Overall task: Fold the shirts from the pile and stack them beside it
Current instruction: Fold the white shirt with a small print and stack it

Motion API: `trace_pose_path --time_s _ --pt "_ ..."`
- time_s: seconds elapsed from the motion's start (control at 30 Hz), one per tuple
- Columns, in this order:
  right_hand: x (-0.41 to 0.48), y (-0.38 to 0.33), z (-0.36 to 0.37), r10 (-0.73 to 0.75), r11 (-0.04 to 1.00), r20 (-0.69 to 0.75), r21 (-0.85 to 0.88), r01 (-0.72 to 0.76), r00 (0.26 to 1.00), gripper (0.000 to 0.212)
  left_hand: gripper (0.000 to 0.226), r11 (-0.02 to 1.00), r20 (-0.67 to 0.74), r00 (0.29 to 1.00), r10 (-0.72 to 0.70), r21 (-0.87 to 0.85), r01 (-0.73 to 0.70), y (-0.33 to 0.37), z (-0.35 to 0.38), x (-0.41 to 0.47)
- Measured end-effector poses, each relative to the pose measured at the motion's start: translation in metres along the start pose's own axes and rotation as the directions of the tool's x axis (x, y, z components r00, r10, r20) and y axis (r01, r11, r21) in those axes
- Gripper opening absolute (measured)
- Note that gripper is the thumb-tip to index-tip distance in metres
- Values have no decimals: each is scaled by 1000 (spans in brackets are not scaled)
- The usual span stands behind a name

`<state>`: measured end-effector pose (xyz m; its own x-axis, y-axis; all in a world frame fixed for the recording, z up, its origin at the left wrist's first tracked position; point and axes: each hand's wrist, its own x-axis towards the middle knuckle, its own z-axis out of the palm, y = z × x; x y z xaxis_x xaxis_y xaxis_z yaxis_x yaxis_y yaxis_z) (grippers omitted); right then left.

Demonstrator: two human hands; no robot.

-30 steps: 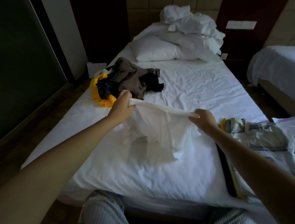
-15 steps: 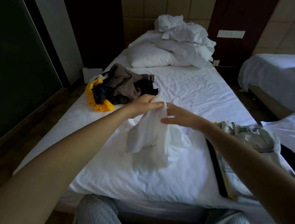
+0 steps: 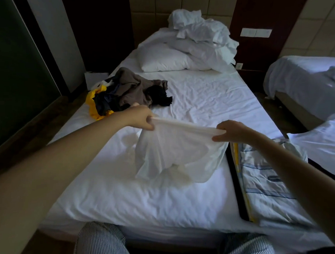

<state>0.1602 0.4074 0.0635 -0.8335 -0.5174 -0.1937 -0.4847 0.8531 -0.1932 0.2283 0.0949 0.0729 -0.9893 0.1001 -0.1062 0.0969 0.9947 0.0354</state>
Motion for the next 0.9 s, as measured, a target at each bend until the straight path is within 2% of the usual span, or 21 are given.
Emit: trace_pose_path --time_s 0.1,0.13,0.23,0.3,0.37,0.43,0.5,0.57,0.6,0.67,0.77,0.83,0.87,0.9 --pt "4 3 11 81 996 -134 -36 -86 988 50 19 960 -243 969 -43 -280 -28 -1 1 3" --pt "5 3 14 86 995 -169 -28 -92 982 51 11 922 -291 953 -90 -387 -31 0 0 2" --pt "9 6 30 119 989 -133 -68 -129 984 42 23 774 -338 932 -134 -623 -114 2 -3 -4" --pt "12 6 41 146 988 -71 -41 -149 987 33 21 701 -274 955 -116 -703 -117 3 -2 -9" --pt "15 1 48 158 987 -15 43 -157 987 25 20 684 -193 976 -102 -726 -72 2 4 -11" --pt "18 -2 51 188 954 -10 241 -180 982 26 19 696 -143 986 -81 -716 -46 1 8 -13" --pt "19 -2 51 211 836 -34 524 -162 977 30 25 739 -50 998 -50 -673 3 -3 13 -15" --pt "17 -2 48 229 695 -63 710 -118 971 32 28 793 63 998 -28 -606 60 -7 17 -16" --pt "16 -2 45 228 672 -71 734 -104 971 30 24 799 113 993 -34 -594 95 -9 19 -16" --pt "15 -3 40 207 719 -119 692 -69 971 26 20 764 199 978 -59 -622 173 -9 21 -16" --pt "18 -1 37 172 813 -196 582 -26 966 22 26 615 291 954 -71 -741 272 -6 18 -15" --pt "19 0 37 159 855 -197 518 -35 968 19 14 510 334 938 -89 -794 332 -3 16 -15" --pt "19 0 38 150 866 -199 498 -32 968 16 8 518 325 939 -115 -786 336 -2 16 -15" --pt "19 -1 38 146 867 -208 498 -24 967 16 17 559 288 948 -138 -767 314 -3 18 -14"
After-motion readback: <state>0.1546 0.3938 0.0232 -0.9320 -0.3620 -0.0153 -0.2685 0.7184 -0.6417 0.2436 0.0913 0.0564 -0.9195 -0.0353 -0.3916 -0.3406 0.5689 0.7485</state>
